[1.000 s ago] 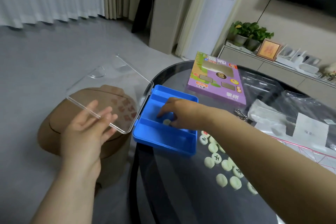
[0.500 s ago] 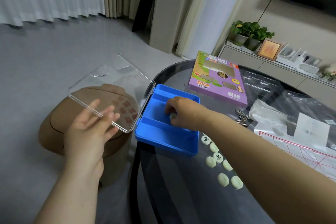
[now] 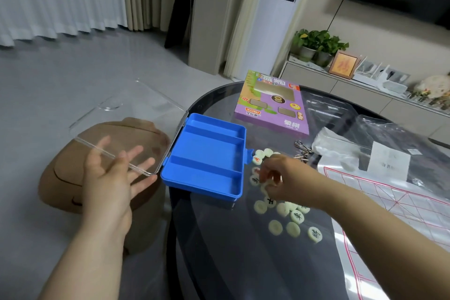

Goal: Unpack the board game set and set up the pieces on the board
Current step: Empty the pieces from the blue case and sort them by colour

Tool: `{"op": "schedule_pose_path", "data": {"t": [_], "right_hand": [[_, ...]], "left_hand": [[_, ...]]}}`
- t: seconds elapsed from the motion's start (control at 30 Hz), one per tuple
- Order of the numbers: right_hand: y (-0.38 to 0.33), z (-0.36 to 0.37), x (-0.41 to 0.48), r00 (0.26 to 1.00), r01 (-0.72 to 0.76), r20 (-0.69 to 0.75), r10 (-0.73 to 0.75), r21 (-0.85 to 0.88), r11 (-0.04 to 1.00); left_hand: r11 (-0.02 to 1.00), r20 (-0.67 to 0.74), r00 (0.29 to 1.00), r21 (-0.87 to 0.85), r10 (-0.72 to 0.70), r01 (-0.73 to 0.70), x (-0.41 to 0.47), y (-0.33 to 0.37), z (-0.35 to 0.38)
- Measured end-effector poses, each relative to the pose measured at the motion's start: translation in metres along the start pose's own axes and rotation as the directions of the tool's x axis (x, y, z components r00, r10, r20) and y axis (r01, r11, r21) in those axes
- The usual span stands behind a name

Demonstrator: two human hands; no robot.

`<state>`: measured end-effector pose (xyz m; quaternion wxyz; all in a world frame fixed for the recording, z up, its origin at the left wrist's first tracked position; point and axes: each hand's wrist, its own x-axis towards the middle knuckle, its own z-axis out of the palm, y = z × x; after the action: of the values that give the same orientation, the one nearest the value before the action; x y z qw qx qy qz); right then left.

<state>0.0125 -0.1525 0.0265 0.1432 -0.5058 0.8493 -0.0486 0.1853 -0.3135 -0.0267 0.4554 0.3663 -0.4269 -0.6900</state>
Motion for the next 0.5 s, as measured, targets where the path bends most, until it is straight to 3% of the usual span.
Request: {"op": "schedule_pose_path", "data": {"t": [0.17,0.3,0.5], "right_hand": [[-0.002,0.004,-0.004,0.997,-0.027,-0.076,0.03,0.033,0.999],[-0.011,0.006,0.002,0.978,-0.08,-0.163,0.129,0.281,0.956],[-0.015,0.005,0.007,0.944,-0.122,-0.137,0.301,0.701,0.702]], "left_hand": [[0.995,-0.007,1.0,-0.098,-0.018,0.017,-0.003,0.002,-0.001],[0.98,0.029,0.999,-0.194,-0.038,0.042,-0.006,0.003,0.0],[0.954,0.131,0.99,-0.287,-0.048,0.084,-0.008,0.008,0.001]]}}
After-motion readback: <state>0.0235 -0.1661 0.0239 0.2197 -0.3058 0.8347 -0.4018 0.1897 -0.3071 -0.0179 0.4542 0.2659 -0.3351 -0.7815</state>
